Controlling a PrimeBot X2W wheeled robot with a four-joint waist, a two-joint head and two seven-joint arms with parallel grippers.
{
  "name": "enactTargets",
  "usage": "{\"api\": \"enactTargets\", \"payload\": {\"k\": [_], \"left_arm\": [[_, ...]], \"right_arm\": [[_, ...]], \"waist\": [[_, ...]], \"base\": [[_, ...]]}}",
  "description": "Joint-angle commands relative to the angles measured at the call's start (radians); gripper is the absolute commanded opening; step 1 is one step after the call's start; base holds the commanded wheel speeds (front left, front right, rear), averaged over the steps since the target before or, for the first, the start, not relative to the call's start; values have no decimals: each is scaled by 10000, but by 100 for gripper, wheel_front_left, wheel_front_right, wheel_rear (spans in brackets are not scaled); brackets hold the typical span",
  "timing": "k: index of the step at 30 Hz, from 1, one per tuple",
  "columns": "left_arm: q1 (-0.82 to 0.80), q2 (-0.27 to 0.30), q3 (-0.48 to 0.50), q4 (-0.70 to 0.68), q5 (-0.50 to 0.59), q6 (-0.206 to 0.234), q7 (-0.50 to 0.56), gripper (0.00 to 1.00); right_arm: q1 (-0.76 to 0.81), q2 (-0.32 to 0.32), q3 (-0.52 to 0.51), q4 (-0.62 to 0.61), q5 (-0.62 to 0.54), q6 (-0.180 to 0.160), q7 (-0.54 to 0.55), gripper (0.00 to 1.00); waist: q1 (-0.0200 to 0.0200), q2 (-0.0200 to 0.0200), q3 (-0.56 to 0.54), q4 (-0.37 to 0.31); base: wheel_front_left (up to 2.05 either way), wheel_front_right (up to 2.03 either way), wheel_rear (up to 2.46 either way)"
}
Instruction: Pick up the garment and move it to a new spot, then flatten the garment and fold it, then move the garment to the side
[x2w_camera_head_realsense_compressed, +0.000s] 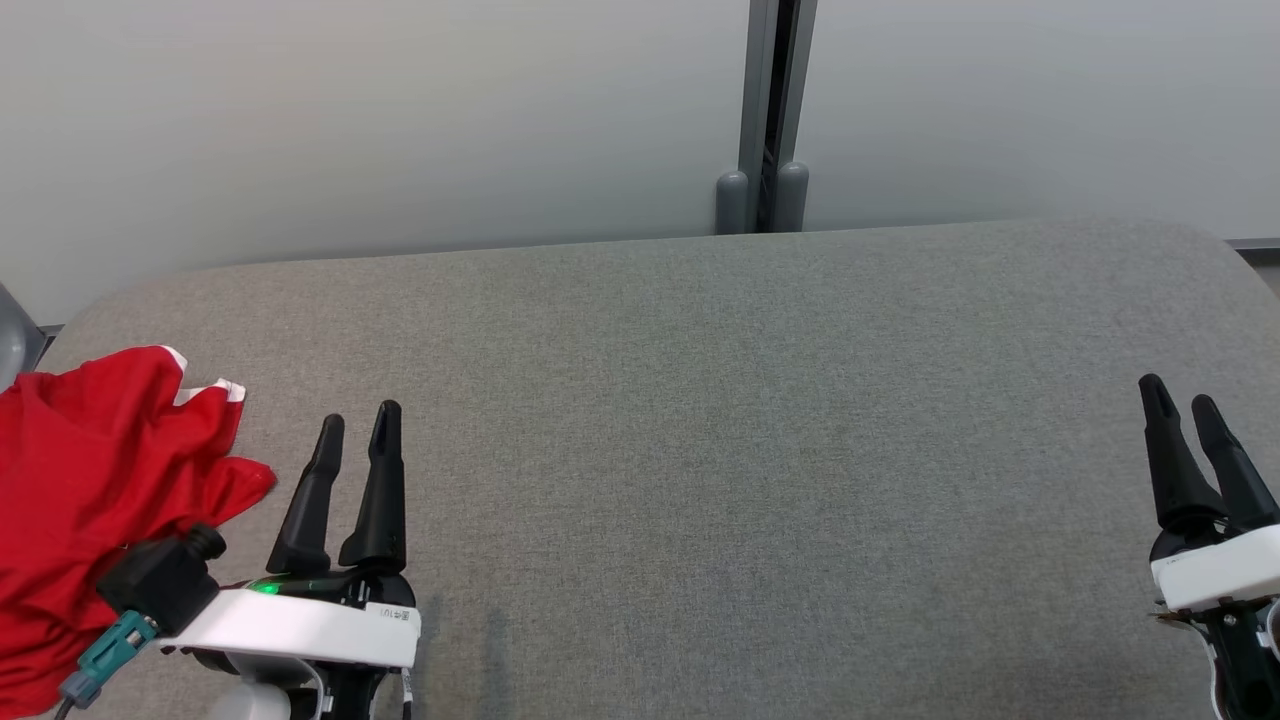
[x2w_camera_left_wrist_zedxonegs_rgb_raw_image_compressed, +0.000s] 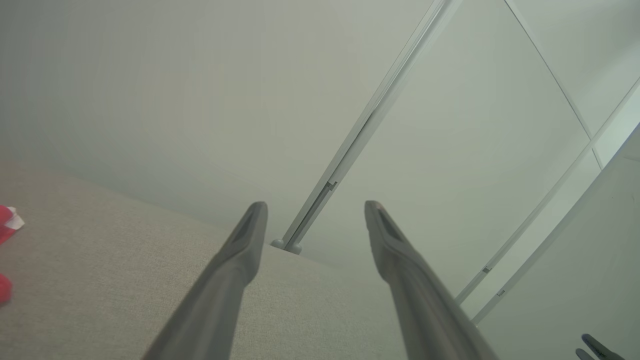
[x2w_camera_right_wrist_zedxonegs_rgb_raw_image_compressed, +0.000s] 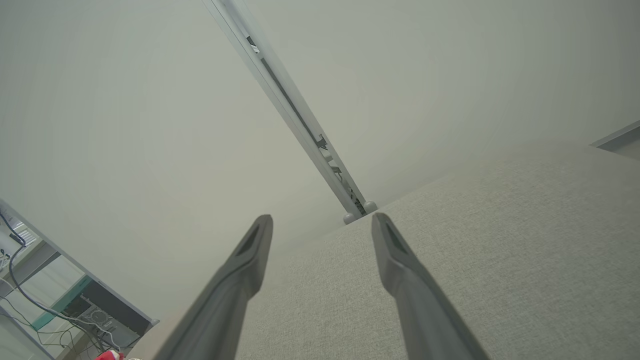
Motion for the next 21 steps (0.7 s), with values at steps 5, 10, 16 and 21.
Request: {"api": "enactTargets", "payload": {"k": [5, 10, 16, 21], "left_arm": [[-343, 189, -38, -114, 723, 188, 102, 100], [-340, 223, -49, -80, 1209, 338, 239, 100], [-359, 315, -95, -35, 1840, 525, 340, 100], [-314, 421, -134, 58, 2350, 655, 411, 100]], "right_arm": [[-53, -164, 180, -212, -685, 15, -267, 100], [10, -161, 397, -201, -1294, 15, -499, 100], [74, -152, 600, -137, -1995, 16, -729, 100], [144, -155, 782, 0, -2514, 16, -951, 100]], "waist": [[0, 0, 1, 3], [0, 0, 7, -7], [0, 0, 10, 4], [0, 0, 2, -6]], "base": [[0, 0, 0], [0, 0, 0], [0, 0, 0], [0, 0, 0]]}}
